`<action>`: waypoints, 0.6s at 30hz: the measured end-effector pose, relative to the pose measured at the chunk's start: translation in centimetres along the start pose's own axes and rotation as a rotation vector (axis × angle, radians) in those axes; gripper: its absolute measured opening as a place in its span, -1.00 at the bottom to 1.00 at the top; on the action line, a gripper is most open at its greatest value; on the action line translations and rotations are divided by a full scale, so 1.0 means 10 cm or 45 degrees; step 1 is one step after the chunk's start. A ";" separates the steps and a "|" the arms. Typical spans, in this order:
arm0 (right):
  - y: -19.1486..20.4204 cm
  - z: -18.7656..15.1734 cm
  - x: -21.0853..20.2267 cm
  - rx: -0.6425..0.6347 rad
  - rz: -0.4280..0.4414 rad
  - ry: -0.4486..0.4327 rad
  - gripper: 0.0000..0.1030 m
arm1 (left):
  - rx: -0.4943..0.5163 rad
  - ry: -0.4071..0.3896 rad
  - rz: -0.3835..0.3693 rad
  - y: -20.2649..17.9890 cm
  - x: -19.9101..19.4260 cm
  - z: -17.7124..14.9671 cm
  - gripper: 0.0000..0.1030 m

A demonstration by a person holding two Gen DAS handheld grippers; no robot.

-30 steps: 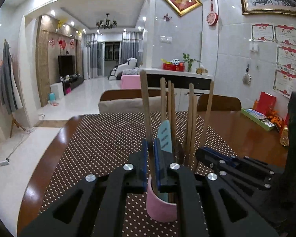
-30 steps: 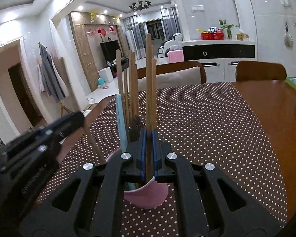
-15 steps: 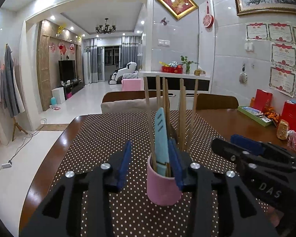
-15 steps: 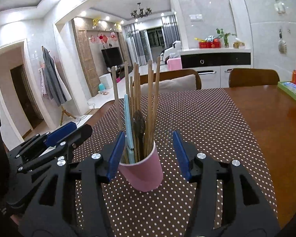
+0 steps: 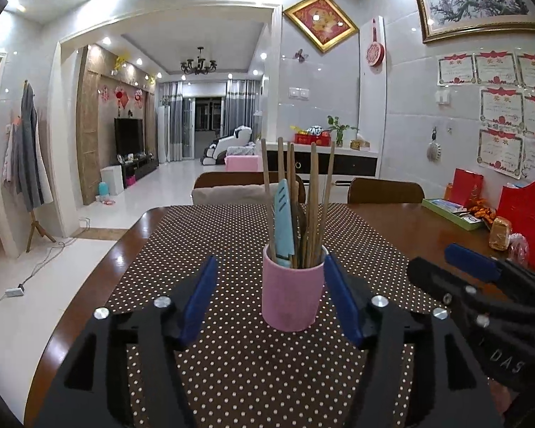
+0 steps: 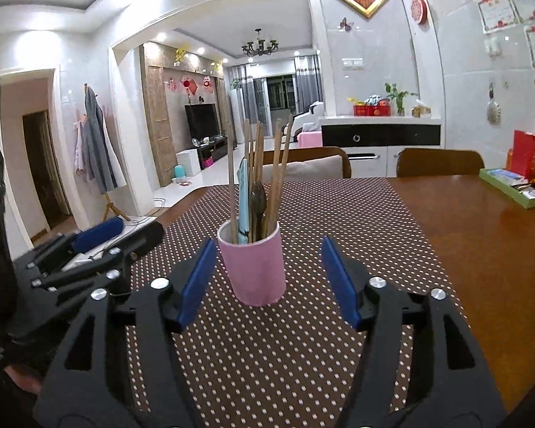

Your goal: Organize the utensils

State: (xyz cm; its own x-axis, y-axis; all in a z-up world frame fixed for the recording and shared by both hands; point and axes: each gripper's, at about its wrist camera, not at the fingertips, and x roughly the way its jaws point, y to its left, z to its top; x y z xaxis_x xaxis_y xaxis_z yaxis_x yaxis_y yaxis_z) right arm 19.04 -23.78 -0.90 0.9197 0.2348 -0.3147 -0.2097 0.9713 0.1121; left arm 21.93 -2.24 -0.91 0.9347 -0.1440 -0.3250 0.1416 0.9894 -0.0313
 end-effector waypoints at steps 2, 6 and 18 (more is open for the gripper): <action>0.00 -0.06 -0.06 -0.002 0.002 0.001 0.29 | 0.012 -0.017 0.006 -0.03 -0.10 -0.06 0.27; 0.02 -0.14 -0.16 -0.014 -0.014 -0.022 0.34 | 0.041 -0.051 0.013 -0.10 -0.26 -0.15 0.32; 0.02 -0.37 -0.39 -0.037 -0.054 -0.072 0.45 | 0.046 -0.091 0.017 -0.17 -0.46 -0.33 0.41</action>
State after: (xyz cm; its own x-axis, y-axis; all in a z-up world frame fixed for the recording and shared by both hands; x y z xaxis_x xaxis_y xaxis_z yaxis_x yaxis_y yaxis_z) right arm 14.14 -24.36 -3.12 0.9450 0.1920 -0.2649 -0.1791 0.9812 0.0721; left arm 16.37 -3.18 -2.47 0.9572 -0.1333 -0.2568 0.1397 0.9902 0.0071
